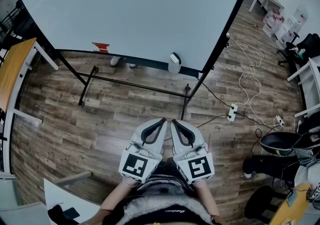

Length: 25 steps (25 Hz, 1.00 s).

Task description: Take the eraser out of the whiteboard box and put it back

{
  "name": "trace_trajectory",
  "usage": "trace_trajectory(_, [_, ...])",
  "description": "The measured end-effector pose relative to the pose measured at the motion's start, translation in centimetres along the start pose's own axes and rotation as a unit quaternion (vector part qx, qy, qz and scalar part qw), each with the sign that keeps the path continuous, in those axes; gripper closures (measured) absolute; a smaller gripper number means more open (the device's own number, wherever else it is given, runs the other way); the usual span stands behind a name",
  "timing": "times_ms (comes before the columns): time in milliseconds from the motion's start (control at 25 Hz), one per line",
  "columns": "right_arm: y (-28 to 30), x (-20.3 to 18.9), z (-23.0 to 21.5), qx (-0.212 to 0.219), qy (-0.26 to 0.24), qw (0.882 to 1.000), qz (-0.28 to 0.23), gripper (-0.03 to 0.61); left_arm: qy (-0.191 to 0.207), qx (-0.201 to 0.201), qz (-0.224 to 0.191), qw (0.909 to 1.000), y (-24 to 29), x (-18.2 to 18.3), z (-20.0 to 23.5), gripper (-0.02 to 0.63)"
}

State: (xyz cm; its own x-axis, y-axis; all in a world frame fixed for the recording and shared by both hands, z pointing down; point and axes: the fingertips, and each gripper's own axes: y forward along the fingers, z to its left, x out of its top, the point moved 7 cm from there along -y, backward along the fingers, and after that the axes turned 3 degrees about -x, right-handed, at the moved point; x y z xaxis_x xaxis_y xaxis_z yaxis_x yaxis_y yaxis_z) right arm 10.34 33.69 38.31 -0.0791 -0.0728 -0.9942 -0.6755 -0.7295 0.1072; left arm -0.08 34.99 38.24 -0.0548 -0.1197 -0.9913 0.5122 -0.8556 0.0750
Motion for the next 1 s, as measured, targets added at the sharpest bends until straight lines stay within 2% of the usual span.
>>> trace_trajectory(120, [0.3,0.1,0.4,0.005,-0.001,1.0,-0.017,0.568,-0.002,0.0,0.002,1.0,-0.3,-0.2,0.5,0.612])
trace_trajectory(280, [0.8,-0.1,1.4,0.012,-0.001,1.0,-0.011,0.568,-0.004,-0.001,0.001,1.0,-1.0,-0.2,1.0,0.612])
trace_trajectory(560, [0.9,0.2,1.8,0.0,-0.004,1.0,-0.027,0.57,-0.012,-0.007,-0.004,0.9999,-1.3,0.1,1.3,0.612])
trace_trajectory(1000, [5.3,0.3,-1.3,0.001,0.006,0.999,-0.032,0.574,-0.012,0.011,-0.003,0.9999,1.6,-0.2,5.2,0.612])
